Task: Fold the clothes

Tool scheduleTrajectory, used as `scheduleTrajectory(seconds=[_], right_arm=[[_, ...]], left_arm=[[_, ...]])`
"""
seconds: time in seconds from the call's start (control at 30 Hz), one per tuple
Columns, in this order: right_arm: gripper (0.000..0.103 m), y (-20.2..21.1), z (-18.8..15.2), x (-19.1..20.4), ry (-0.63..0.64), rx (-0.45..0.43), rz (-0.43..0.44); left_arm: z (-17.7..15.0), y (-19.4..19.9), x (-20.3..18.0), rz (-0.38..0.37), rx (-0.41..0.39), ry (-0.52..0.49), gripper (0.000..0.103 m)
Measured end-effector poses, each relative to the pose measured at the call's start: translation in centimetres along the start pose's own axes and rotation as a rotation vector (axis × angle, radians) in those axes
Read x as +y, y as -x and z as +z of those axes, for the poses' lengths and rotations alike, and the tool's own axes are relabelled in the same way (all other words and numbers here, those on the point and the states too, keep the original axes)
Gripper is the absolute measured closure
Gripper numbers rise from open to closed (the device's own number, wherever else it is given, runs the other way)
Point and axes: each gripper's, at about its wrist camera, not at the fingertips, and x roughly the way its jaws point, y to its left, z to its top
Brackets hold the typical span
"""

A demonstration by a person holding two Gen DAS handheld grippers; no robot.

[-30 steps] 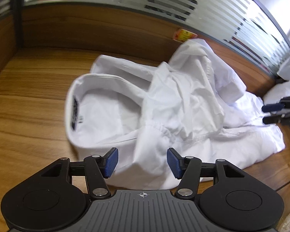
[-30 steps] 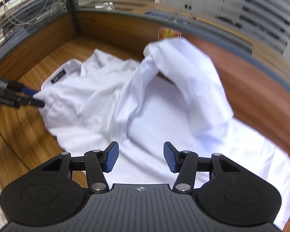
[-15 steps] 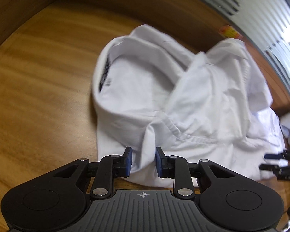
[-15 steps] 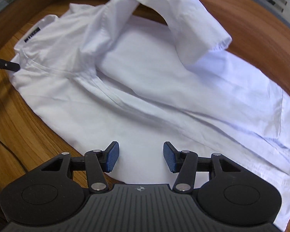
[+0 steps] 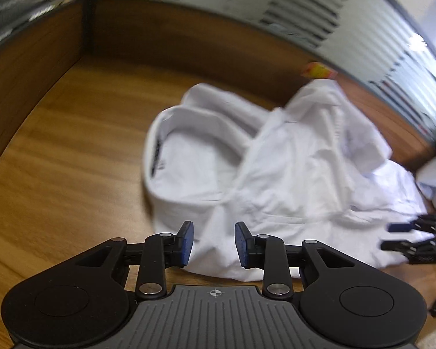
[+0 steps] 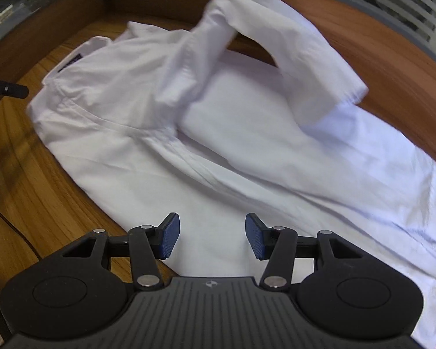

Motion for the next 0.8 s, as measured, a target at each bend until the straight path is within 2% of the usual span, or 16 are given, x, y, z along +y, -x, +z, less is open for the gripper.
scheduleTrajectory(seconds=[0.23, 0.33, 0.43, 0.5, 0.6, 0.8], right_arm=[[0.047, -2.5, 2.1, 4.3, 0.1, -0.032, 0.047], [0.047, -3.8, 2.6, 4.9, 0.129, -0.024, 0.06], [0.047, -4.5, 2.7, 4.6, 0.133, -0.017, 0.06], [0.047, -4.5, 2.6, 4.0, 0.121, -0.018, 0.062], [0.047, -4.4, 2.1, 2.7, 0.113, -0.033, 0.056], [0.047, -3.6, 0.8, -0.7, 0.102, -0.038, -0.002]], left_arm=[[-0.4, -2.9, -4.1, -0.053, 0.022, -0.124, 0.07], [-0.8, -5.1, -4.8, -0.003, 0.06, -0.139, 0.07], [-1.2, -6.2, -4.0, 0.053, 0.085, -0.102, 0.071], [-1.4, -6.3, -3.0, 0.056, 0.092, -0.054, 0.071], [-1.6, -6.2, -1.8, 0.05, 0.095, 0.009, 0.081], [-1.4, -6.7, -1.5, 0.073, 0.099, 0.067, 0.083]])
